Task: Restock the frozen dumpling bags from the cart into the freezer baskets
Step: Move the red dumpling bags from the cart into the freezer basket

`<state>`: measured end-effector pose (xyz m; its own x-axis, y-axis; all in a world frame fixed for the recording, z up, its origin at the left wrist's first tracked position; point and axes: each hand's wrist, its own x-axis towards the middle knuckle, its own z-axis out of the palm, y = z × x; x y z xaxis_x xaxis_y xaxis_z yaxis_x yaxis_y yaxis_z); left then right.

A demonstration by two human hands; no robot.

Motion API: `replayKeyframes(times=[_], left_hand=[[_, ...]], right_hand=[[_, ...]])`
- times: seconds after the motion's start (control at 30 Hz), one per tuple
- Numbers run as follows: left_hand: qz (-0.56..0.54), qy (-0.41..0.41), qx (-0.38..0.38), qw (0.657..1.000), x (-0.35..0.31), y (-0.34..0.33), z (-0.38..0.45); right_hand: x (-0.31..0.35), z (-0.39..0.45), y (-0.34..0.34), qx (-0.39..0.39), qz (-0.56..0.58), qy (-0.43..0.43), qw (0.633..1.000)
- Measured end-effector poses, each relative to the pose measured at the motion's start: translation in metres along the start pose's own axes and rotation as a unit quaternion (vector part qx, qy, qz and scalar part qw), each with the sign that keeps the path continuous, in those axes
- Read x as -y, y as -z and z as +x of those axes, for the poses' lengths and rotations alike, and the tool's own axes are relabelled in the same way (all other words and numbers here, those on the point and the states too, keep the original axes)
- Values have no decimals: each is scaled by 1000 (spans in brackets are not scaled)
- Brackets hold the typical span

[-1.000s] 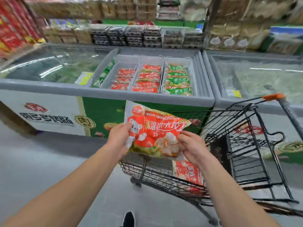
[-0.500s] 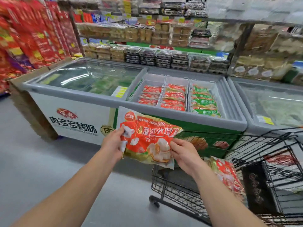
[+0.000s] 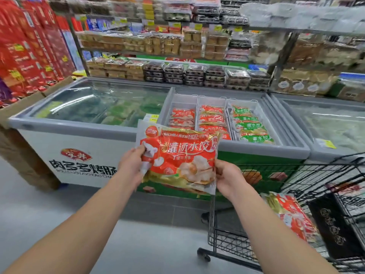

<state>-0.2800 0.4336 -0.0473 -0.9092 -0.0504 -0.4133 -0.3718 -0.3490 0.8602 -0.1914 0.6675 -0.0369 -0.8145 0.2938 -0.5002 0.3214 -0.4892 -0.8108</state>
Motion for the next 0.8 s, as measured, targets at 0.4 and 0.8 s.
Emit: replayKeyframes(times=[0.4,0.8], left_hand=[[127,3,10,992,-24,-7,128],[217,74,28,973,-29,-67,293]], right_hand=[[23,133,-54,-170,-177,102,964],[66,290,-75,-216,-226,30,949]])
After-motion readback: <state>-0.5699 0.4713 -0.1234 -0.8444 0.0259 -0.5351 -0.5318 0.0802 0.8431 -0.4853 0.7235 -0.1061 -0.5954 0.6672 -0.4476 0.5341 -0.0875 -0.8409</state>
